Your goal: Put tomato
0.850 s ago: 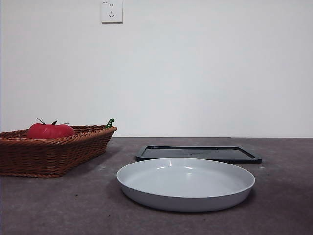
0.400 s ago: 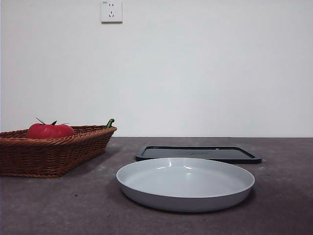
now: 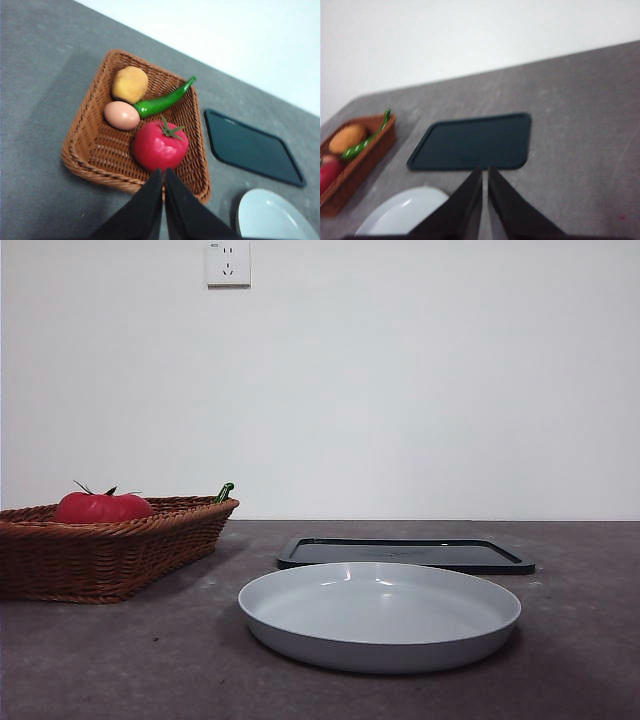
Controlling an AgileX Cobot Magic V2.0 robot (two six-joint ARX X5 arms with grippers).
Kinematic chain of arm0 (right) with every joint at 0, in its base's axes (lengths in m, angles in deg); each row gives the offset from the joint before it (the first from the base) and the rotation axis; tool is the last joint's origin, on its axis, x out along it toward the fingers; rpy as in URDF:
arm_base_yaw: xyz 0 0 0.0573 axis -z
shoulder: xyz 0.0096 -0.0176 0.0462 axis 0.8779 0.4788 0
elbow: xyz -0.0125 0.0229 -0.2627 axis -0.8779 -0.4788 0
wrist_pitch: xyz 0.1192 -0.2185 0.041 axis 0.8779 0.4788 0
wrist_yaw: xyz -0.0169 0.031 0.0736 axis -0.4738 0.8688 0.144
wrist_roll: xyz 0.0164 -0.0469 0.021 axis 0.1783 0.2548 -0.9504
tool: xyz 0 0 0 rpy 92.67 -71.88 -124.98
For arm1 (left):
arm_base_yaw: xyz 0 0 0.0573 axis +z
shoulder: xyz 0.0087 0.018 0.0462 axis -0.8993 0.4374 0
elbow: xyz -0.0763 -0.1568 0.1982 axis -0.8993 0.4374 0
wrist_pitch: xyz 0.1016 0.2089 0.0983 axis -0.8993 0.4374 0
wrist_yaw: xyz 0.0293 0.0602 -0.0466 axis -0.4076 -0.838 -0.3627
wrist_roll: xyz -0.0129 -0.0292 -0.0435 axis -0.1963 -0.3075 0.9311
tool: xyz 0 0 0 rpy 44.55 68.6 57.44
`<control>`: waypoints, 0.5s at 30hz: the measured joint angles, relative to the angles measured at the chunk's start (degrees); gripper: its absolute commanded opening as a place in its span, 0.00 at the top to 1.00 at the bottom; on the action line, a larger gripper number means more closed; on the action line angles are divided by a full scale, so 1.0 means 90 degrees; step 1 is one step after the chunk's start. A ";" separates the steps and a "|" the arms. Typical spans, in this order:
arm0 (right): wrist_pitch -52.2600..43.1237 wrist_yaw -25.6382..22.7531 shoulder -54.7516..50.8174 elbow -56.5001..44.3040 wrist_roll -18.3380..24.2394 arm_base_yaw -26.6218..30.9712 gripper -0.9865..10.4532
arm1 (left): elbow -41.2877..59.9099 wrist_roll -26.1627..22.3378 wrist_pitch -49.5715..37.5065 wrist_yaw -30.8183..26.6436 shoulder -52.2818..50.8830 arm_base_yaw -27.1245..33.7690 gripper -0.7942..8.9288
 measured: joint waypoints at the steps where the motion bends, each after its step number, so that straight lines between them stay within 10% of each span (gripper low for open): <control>1: 0.0134 0.0124 0.0204 0.0163 0.0104 0.0000 0.91 | -0.0158 -0.0129 0.0104 0.0100 0.0141 0.0000 0.91; 15: 0.1960 0.1411 0.2659 0.2409 0.1134 -0.0474 0.91 | -0.1785 -0.1637 0.1481 0.1644 0.1987 -0.0255 0.91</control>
